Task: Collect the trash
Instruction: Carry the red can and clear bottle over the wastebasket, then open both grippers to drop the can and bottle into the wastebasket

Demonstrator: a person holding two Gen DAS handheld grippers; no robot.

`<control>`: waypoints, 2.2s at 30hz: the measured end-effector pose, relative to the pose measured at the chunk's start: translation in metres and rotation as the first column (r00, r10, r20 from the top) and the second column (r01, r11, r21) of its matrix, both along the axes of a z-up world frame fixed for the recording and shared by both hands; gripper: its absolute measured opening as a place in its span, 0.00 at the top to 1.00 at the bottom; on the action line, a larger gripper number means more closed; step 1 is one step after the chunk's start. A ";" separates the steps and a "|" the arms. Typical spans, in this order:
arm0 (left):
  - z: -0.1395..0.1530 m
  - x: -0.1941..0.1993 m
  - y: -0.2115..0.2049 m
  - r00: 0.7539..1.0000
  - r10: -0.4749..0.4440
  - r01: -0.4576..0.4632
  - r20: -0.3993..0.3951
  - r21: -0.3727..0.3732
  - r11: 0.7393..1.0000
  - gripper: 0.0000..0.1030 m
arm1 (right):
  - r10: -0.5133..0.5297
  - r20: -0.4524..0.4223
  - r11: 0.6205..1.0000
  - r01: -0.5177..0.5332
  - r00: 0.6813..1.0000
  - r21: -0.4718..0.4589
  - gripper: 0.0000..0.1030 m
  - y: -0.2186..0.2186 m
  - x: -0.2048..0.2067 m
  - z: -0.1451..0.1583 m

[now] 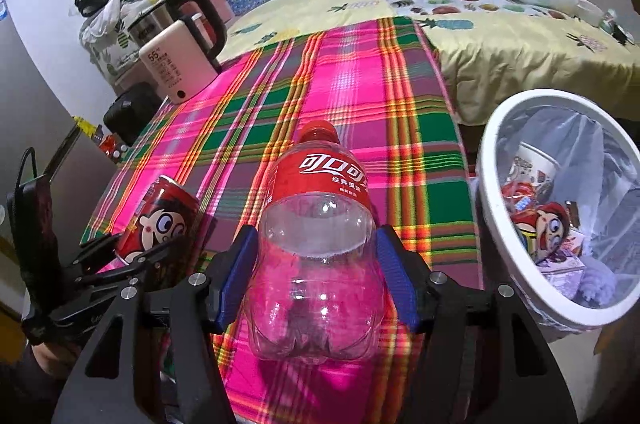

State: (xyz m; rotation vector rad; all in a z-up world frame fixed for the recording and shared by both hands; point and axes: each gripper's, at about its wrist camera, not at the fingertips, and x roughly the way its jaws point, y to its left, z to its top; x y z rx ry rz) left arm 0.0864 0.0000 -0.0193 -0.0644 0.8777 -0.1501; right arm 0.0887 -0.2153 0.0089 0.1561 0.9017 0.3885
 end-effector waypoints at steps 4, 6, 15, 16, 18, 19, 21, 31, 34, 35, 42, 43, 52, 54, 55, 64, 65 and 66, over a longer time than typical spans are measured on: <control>0.007 0.007 -0.016 0.999 -0.039 0.039 0.014 -0.001 0.999 0.48 | -0.029 0.017 1.000 0.029 0.999 0.001 0.40 -0.010 -0.001 0.004; 0.010 0.011 -0.026 0.998 -0.066 0.066 0.021 -0.001 0.998 0.48 | -0.052 0.028 0.999 0.052 0.998 0.002 0.40 -0.018 -0.003 0.007; 0.023 0.029 -0.086 0.979 -0.198 0.198 0.059 0.000 0.980 0.48 | -0.168 0.053 0.986 0.168 0.984 0.001 0.40 -0.061 -0.010 0.011; 0.024 0.032 -0.092 0.976 -0.210 0.211 0.060 -0.002 0.978 0.48 | -0.184 0.054 0.983 0.184 0.981 0.000 0.40 -0.067 -0.011 0.011; 0.026 0.037 -0.105 0.970 -0.235 0.235 0.066 -0.001 0.972 0.48 | -0.208 0.057 0.978 0.209 0.976 -0.003 0.40 -0.076 -0.012 0.012; 0.027 0.039 -0.112 0.966 -0.247 0.248 0.069 0.000 0.969 0.48 | -0.220 0.059 0.975 0.221 0.974 -0.005 0.40 -0.080 -0.013 0.012; 0.029 0.043 -0.125 0.960 -0.269 0.270 0.074 -0.002 0.963 0.48 | -0.249 0.063 0.968 0.250 0.966 -0.008 0.40 -0.092 -0.016 0.013; 0.031 0.057 -0.176 0.929 -0.362 0.365 0.077 -0.015 0.931 0.48 | -0.348 0.068 0.937 0.350 0.935 -0.016 0.40 -0.131 -0.020 0.010; 0.030 0.059 -0.188 0.922 -0.381 0.383 0.075 -0.020 0.923 0.48 | -0.368 0.066 0.929 0.370 0.928 -0.015 0.40 -0.140 -0.021 0.009; 0.030 0.060 -0.191 0.919 -0.387 0.390 0.075 -0.023 0.921 0.48 | -0.375 0.066 0.926 0.376 0.925 -0.016 0.40 -0.143 -0.022 0.009; 0.025 0.065 -0.214 0.904 -0.424 0.426 0.057 -0.025 0.904 0.48 | -0.404 0.055 0.914 0.406 0.913 -0.020 0.40 -0.158 -0.022 0.004; 0.023 0.066 -0.219 0.902 -0.429 0.431 0.053 -0.026 0.902 0.48 | -0.408 0.052 0.912 0.409 0.912 -0.021 0.40 -0.159 -0.022 0.003; 0.012 0.074 -0.241 0.886 -0.463 0.463 0.014 -0.039 0.886 0.48 | -0.429 0.025 0.902 0.429 0.903 -0.041 0.40 -0.172 -0.021 -0.004; 0.009 0.076 -0.244 0.884 -0.468 0.468 0.002 -0.041 0.883 0.47 | -0.431 0.020 0.901 0.431 0.902 -0.044 0.39 -0.174 -0.020 -0.005; 0.008 0.077 -0.245 0.883 -0.469 0.468 -0.003 -0.042 0.883 0.47 | -0.431 0.017 0.901 0.431 0.902 -0.045 0.39 -0.175 -0.020 -0.006; 0.001 0.083 -0.252 0.880 -0.475 0.475 -0.021 -0.028 0.880 0.46 | -0.430 0.014 0.902 0.430 0.903 -0.045 0.39 -0.179 -0.017 -0.007; 0.003 0.082 -0.252 0.879 -0.477 0.477 -0.013 -0.025 0.879 0.45 | -0.430 0.016 0.902 0.430 0.903 -0.048 0.39 -0.179 -0.017 -0.007; 0.004 0.081 -0.252 0.878 -0.479 0.478 -0.005 -0.022 0.878 0.44 | -0.431 0.019 0.901 0.431 0.902 -0.047 0.39 -0.179 -0.017 -0.007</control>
